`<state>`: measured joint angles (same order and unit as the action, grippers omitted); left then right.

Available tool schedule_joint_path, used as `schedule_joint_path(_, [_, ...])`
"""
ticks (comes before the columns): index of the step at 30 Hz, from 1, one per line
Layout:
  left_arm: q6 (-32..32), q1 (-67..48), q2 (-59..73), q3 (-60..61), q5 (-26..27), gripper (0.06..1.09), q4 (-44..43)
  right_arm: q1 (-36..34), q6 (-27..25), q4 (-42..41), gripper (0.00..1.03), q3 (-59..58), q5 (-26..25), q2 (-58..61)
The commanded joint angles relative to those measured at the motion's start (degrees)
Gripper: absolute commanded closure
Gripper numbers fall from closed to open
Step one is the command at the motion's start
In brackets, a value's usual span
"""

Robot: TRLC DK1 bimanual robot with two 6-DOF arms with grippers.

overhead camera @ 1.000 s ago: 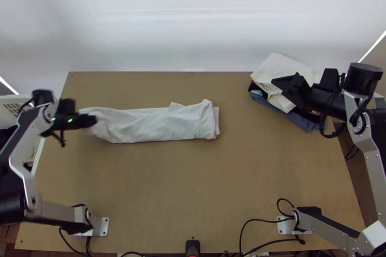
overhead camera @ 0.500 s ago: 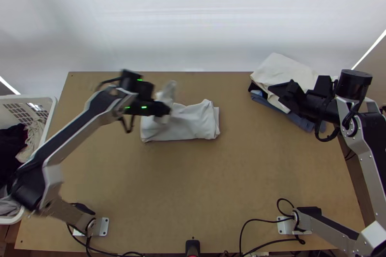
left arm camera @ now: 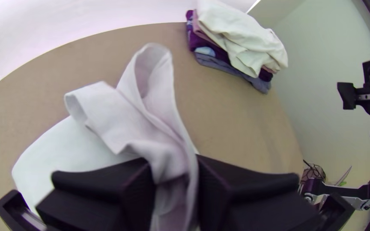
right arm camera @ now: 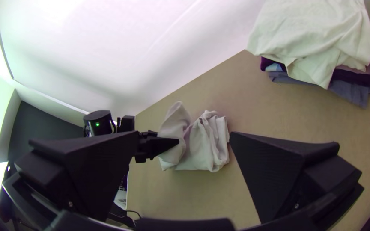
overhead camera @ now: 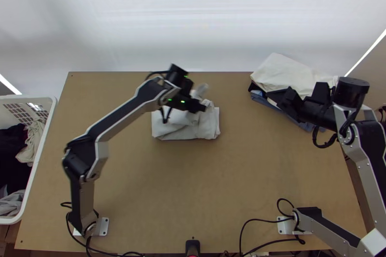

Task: Fold the t-shirt

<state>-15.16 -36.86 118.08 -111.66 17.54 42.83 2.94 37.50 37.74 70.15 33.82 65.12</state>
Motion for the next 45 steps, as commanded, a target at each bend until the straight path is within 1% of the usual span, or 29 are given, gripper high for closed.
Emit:
schedule_joint_path(1, [1.18,-3.13,0.13,-6.73,0.57,0.10,2.26,1.10,0.39,-1.88,0.04,-3.44,-0.78,-0.17])
schedule_joint_path(6, [2.50,-3.30,-4.26,-6.73,0.48,0.10,3.49,3.30,0.56,-5.39,0.04,-8.63,-1.39,2.38])
schedule_joint_path(11, [4.00,-0.49,-8.92,-5.50,0.48,0.10,7.88,9.10,0.56,-9.61,0.04,-10.91,-2.10,9.06])
schedule_joint_path(16, [3.64,4.25,-14.28,-4.18,-0.31,0.10,9.11,15.69,0.30,-11.90,0.04,-7.66,-3.68,19.69])
schedule_joint_path(20, [4.44,8.12,-19.47,-4.18,-3.92,0.10,9.38,18.33,-0.32,-13.13,0.04,-3.09,-4.29,27.78])
schedule_joint_path(23, [6.98,11.29,-23.25,-4.01,-7.52,0.10,10.61,19.12,-0.93,-14.27,0.04,0.07,-4.29,32.61])
schedule_joint_path(28, [9.62,16.73,-30.02,-1.37,-10.51,0.10,13.60,19.38,-2.25,-14.71,0.04,5.70,-4.29,38.94])
schedule_joint_path(33, [10.94,22.36,-36.52,3.11,-10.77,0.10,14.56,19.30,-4.10,-14.71,0.04,10.36,-5.79,44.92])
schedule_joint_path(39, [11.03,27.46,-40.47,3.20,-11.12,0.10,16.23,18.95,-5.68,-14.71,0.04,11.85,-7.28,49.57])
schedule_joint_path(45, [11.11,33.08,-42.41,3.20,-11.12,0.10,16.94,19.38,-5.94,-14.71,0.04,12.38,-7.19,53.62])
